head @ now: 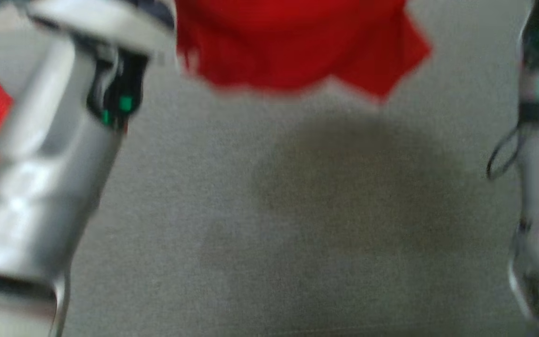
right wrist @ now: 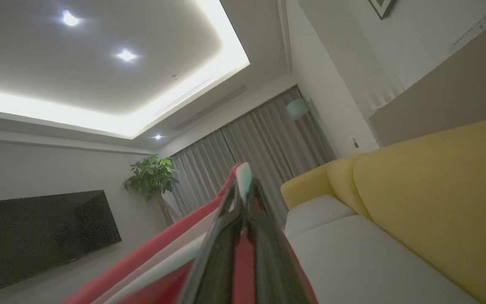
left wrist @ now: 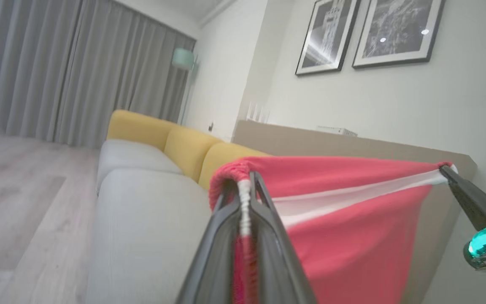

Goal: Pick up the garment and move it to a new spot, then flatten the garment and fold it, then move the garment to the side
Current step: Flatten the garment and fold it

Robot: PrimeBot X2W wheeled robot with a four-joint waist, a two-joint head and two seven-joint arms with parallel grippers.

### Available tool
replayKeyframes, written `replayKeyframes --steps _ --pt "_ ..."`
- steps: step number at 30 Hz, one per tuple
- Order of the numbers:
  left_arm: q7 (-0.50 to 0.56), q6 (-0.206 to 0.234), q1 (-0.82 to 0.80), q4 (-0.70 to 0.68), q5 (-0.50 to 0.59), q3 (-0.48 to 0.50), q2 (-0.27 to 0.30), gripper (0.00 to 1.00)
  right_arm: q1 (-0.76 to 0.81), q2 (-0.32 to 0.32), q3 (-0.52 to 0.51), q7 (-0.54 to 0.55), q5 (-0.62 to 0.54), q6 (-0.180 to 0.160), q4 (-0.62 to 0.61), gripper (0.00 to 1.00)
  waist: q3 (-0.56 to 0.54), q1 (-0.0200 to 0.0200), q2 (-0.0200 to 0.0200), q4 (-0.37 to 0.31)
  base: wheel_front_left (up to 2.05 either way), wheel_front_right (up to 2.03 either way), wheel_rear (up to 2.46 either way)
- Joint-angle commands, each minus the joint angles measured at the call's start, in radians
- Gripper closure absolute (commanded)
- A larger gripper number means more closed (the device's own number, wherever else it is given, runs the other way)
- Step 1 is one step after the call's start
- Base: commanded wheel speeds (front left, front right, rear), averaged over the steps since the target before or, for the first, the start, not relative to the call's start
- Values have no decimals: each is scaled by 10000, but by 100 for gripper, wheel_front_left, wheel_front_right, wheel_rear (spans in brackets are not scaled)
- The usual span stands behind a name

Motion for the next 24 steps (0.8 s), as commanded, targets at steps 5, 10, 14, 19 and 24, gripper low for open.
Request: replayKeyframes --steps 5,10,14,19,24 --pt "-1669 -79 -2652 1146 612 726 -318 100 -2359 -51 398 -1171 -271 35 603 100 1110 -3 0 -345 0 0 0" --pt "-2163 -300 -2386 2508 134 806 -665 100 -1977 -67 822 -1535 271 35 1211 100 1055 -3 0 -620 0 0 0" --pt "-2237 -343 -326 2974 -729 246 -680 100 158 -108 1598 -1616 873 35 1164 100 872 -3 0 -850 0 0 0" --pt "-2322 -348 2969 2965 -2093 -676 -788 100 3612 -116 2354 -1640 1780 35 1021 100 540 -3 0 -1041 0 0 0" --pt "-2362 -349 5580 2698 -2475 -697 -1126 100 6641 -8 2485 -1644 2407 35 679 100 -58 -3 0 -1081 0 0 0"
